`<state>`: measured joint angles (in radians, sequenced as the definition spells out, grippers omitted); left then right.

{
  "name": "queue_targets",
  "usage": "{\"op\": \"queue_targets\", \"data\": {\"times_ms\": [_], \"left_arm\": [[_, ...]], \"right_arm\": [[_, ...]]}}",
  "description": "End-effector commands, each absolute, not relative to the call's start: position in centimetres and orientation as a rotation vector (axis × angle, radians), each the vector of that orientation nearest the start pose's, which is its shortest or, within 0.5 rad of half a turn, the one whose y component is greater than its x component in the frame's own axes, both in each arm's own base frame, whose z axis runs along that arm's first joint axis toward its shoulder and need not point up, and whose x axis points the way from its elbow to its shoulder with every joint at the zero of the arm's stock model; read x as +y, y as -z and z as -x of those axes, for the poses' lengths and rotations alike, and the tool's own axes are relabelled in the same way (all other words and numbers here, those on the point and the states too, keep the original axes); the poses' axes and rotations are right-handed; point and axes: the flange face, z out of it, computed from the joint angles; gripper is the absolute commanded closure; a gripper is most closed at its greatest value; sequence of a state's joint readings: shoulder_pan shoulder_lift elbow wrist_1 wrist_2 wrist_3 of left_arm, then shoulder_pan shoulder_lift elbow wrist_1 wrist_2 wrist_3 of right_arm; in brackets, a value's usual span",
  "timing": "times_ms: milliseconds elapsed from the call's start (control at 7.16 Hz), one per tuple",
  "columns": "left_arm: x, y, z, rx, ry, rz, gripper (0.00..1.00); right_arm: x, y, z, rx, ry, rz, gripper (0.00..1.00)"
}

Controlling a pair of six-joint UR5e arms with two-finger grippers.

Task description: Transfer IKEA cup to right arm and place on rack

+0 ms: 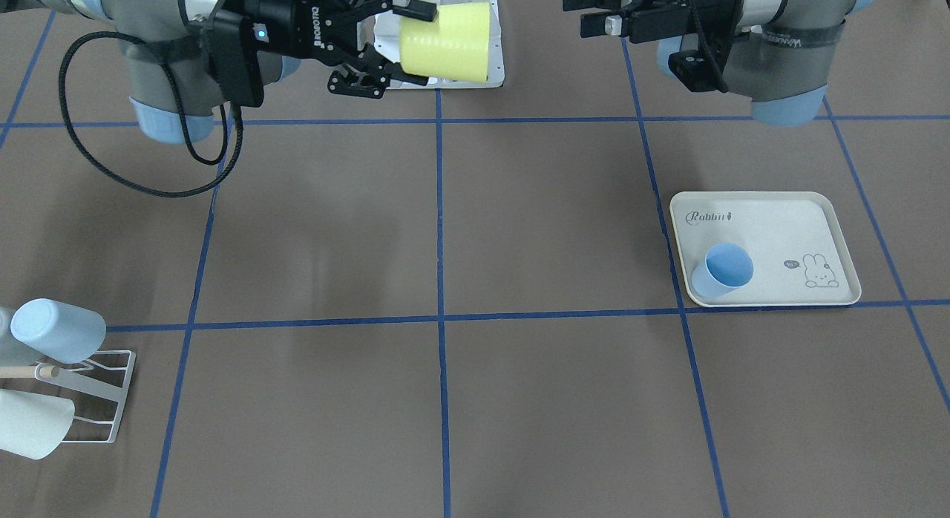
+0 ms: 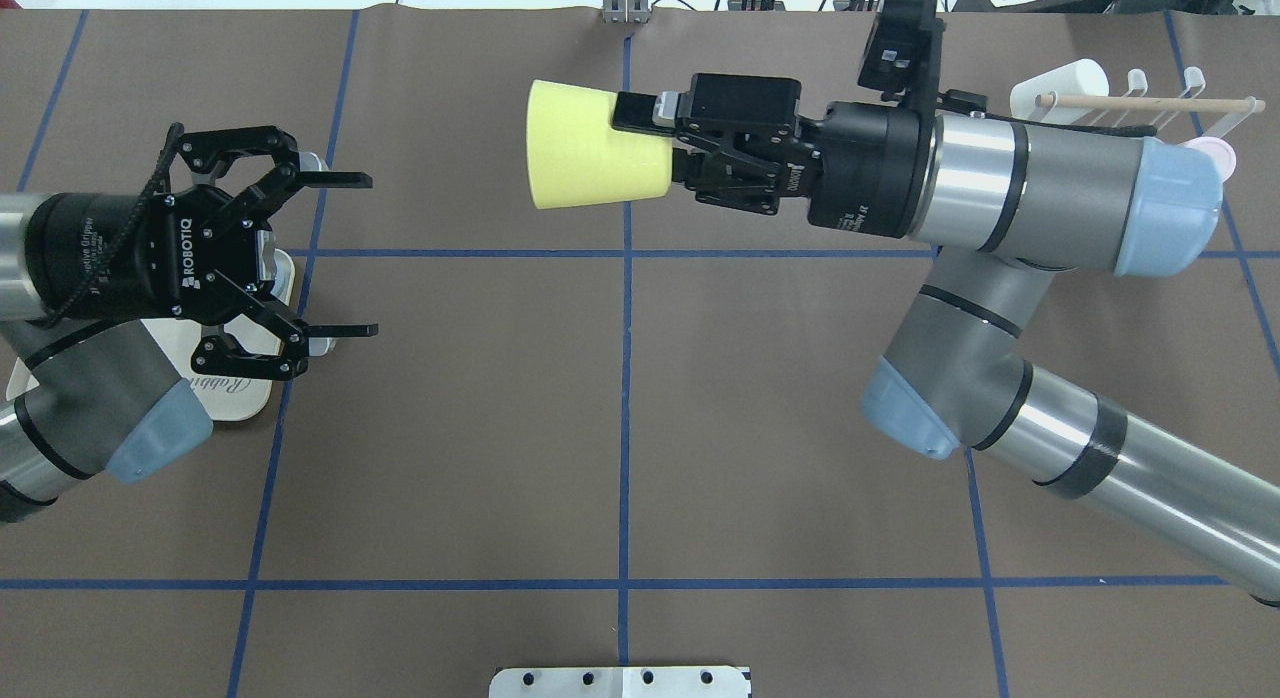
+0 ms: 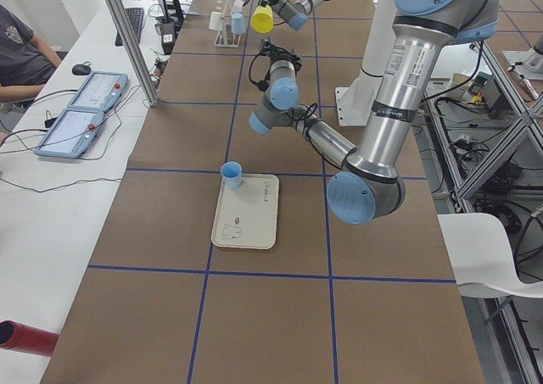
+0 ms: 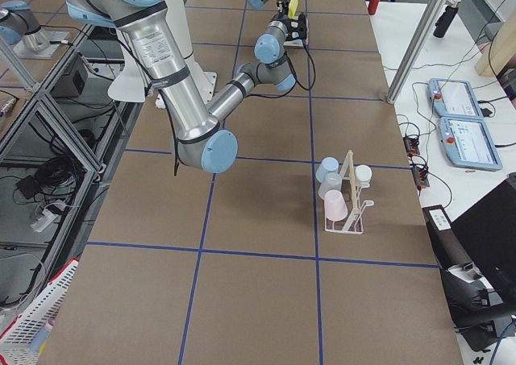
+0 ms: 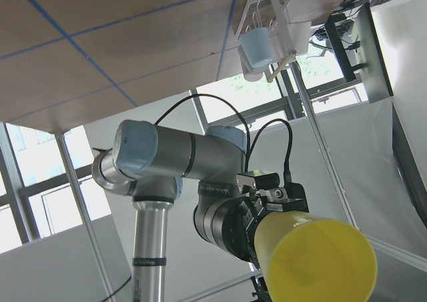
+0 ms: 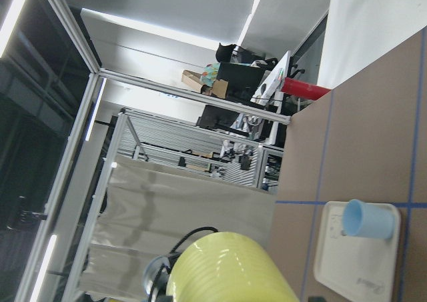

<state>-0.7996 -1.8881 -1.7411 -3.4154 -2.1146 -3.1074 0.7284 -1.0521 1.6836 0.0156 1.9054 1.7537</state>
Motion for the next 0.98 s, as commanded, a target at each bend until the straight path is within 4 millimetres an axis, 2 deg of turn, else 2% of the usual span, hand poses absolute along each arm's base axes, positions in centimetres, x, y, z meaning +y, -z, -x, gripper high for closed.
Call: {"op": "queue_targets", "data": {"times_ms": [0,140,279,419,559,838], "left_arm": [[-43.9,-28.0,-25.3,1.875,0.666,0.743,0.00],[-46.9,-30.1,-23.7,1.731,0.651,0.595,0.00],[-49.5,-31.1,-21.6,1.671,0.653,0.436,0.00],[-50.7,-31.8,-22.2,1.594,0.621,0.336,0.00],[-52.0,-32.9,-22.4,1.502,0.576,0.237,0.00],[-54.0,-35.8,-21.8,1.359,0.529,0.103,0.00]], "right_arm": [[-46.4,-22.4,31.2,-1.883,-0.064,-0.533,0.88],[-49.3,-23.2,27.9,-1.747,-0.033,-0.543,0.88],[-51.8,-23.9,24.5,-1.624,0.017,-0.563,0.88],[-54.0,-24.4,21.1,-1.521,0.020,-0.601,0.88],[-55.7,-25.1,18.7,-1.434,0.021,-0.632,0.88],[-58.6,-26.7,13.3,-1.234,0.120,-0.651,0.88]]}}
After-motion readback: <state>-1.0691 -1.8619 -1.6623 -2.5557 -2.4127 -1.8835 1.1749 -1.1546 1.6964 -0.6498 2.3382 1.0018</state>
